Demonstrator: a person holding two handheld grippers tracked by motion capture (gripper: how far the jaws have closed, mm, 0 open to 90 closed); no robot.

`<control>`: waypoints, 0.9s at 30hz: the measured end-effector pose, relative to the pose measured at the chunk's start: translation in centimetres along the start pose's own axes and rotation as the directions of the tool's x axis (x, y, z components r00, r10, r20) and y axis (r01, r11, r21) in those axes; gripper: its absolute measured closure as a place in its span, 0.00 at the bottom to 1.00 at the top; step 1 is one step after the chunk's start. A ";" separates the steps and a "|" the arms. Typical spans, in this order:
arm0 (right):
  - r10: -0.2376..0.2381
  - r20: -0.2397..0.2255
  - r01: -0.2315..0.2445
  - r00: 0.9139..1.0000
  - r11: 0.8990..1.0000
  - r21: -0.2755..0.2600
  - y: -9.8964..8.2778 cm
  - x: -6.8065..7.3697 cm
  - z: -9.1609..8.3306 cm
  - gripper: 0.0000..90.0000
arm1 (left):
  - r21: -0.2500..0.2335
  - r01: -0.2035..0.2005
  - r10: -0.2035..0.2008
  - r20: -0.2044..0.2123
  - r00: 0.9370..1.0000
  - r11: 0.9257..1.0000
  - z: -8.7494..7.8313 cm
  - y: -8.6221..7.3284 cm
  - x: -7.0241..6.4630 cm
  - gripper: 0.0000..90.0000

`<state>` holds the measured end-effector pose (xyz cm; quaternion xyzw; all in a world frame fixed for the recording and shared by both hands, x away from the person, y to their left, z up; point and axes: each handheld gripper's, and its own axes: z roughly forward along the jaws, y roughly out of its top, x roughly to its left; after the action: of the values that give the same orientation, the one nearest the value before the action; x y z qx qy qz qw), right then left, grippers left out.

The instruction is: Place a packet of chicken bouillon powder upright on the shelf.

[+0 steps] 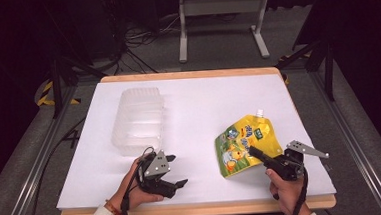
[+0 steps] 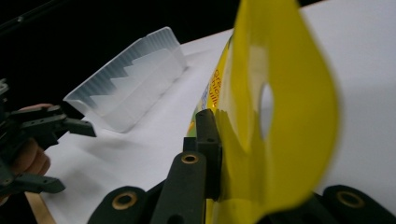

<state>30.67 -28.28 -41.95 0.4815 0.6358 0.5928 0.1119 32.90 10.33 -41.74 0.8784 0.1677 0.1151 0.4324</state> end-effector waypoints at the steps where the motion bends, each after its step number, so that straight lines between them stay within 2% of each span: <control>1: -0.025 -0.003 0.025 1.000 1.000 0.006 0.3 0.4 0.2 1.00 | -0.011 0.005 -0.005 0.000 1.000 1.000 0.0 0.3 0.2 0.20; 3: -0.079 -0.025 0.079 0.997 0.997 0.011 0.8 1.4 0.5 1.00 | -0.024 0.016 -0.016 -0.004 1.000 1.000 -0.1 0.6 0.4 0.20; 5: -0.141 -0.043 0.142 0.989 0.990 0.023 1.3 2.4 0.8 1.00 | -0.035 0.025 -0.025 -0.001 1.000 0.999 -0.2 0.9 0.6 0.20; 6: -0.141 -0.043 0.142 0.989 0.990 0.023 1.3 2.4 0.8 1.00 | -0.035 0.025 -0.025 -0.001 1.000 0.999 -0.2 0.9 0.6 0.20; 7: -0.165 -0.057 0.167 0.985 0.986 0.026 1.5 2.8 0.9 1.00 | -0.040 0.024 -0.024 -0.007 1.000 0.999 -0.2 1.1 0.6 0.20; 9: -0.227 -0.071 0.231 0.971 0.972 0.041 1.9 4.0 1.3 1.00 | -0.050 0.024 -0.025 -0.015 1.000 0.998 -0.2 1.5 0.8 0.20; 10: -0.241 -0.080 0.244 0.967 0.969 0.044 2.1 4.2 1.4 1.00 | -0.055 0.023 -0.025 -0.020 0.999 0.998 -0.2 1.7 0.9 0.20; 11: -0.267 -0.090 0.273 0.959 0.961 0.051 2.3 4.7 1.6 1.00 | -0.059 0.019 -0.021 -0.036 0.999 0.998 -0.2 1.9 1.0 0.20; 13: -0.311 -0.103 0.318 0.945 0.946 0.061 2.8 5.4 1.8 1.00 | -0.078 0.032 -0.035 -0.038 0.999 0.996 -0.3 2.5 1.5 0.20; 14: -0.311 -0.103 0.318 0.945 0.946 0.061 2.8 5.4 1.8 1.00 | -0.078 0.032 -0.035 -0.038 0.999 0.996 -0.3 2.5 1.5 0.20; 16: -0.354 -0.126 0.364 0.927 0.929 0.067 3.3 6.1 2.1 1.00 | -0.091 0.044 -0.049 -0.055 0.997 0.995 -0.1 3.0 1.9 0.20; 17: -0.391 -0.149 0.405 0.908 0.910 0.083 3.8 6.5 2.2 1.00 | -0.097 0.047 -0.052 -0.053 0.997 0.994 0.0 3.2 2.1 0.20; 18: -0.405 -0.163 0.422 0.900 0.902 0.090 3.9 6.7 2.3 1.00 | -0.103 0.047 -0.054 -0.059 0.997 0.994 0.2 3.7 2.3 0.20; 19: -0.405 -0.163 0.422 0.900 0.902 0.090 3.9 6.7 2.3 1.00 | -0.103 0.047 -0.054 -0.059 0.997 0.994 0.2 3.7 2.3 0.20; 20: -0.425 -0.167 0.444 0.890 0.890 0.100 4.1 7.0 2.4 1.00 | -0.104 0.047 -0.053 -0.058 0.997 0.993 0.4 3.9 2.4 0.20; 22: -0.439 -0.189 0.462 0.879 0.881 0.103 4.3 7.4 2.5 1.00 | -0.106 0.043 -0.050 -0.059 0.997 0.993 0.7 4.3 2.5 0.20; 23: -0.451 -0.206 0.477 0.869 0.873 0.101 4.4 7.7 2.6 1.00 | -0.108 0.038 -0.045 -0.058 0.997 0.993 0.9 4.7 2.6 0.19; 24: -0.451 -0.206 0.477 0.869 0.873 0.101 4.4 7.7 2.6 1.00 | -0.108 0.038 -0.045 -0.058 0.997 0.993 0.9 4.7 2.6 0.19; 27: -0.469 -0.225 0.499 0.854 0.861 0.099 4.5 8.1 2.9 1.00 | -0.127 0.050 -0.056 -0.039 0.998 0.991 1.3 5.4 2.8 0.20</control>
<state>30.73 -21.15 -35.42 0.2528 0.7880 0.5385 0.1582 36.99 7.44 -38.03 0.8421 0.1926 0.1327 0.4860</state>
